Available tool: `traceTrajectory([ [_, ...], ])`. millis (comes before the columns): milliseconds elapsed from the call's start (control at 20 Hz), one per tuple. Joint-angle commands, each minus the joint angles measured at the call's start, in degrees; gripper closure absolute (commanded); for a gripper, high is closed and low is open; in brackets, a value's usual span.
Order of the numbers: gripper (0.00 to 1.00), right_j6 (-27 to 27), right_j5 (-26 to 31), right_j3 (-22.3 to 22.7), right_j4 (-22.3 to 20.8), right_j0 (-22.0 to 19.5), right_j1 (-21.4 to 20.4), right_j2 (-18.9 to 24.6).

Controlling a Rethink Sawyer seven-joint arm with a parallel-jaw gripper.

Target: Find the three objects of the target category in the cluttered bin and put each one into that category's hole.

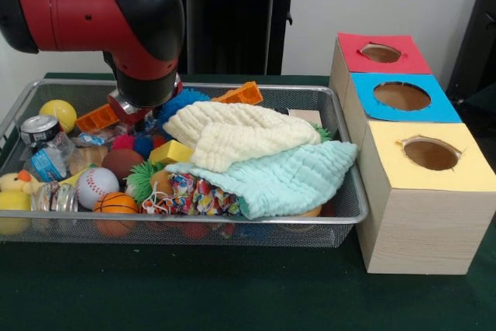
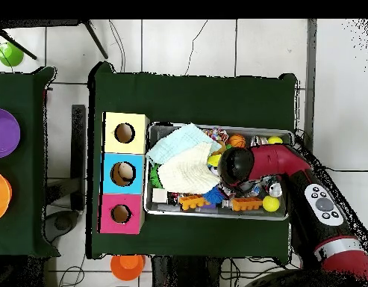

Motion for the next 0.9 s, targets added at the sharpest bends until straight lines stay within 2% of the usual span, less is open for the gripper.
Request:
traceTrajectory([
  [50, 1.00, -13.1, -1.3, 0.2, -2.8, -1.6, 3.0, 0.2],
  [250, 1.00, -15.6, -2.0, 6.8, 0.8, -5.0, -5.1, 3.5],
  [450, 1.00, -17.6, 2.7, 10.6, 4.4, -6.7, -12.1, 6.4],
  [650, 1.00, -17.8, 4.7, 12.5, 5.7, -7.4, -16.2, 7.9],
  [900, 1.00, -17.8, 5.7, 14.7, 8.9, -9.0, -18.9, 10.2],
])
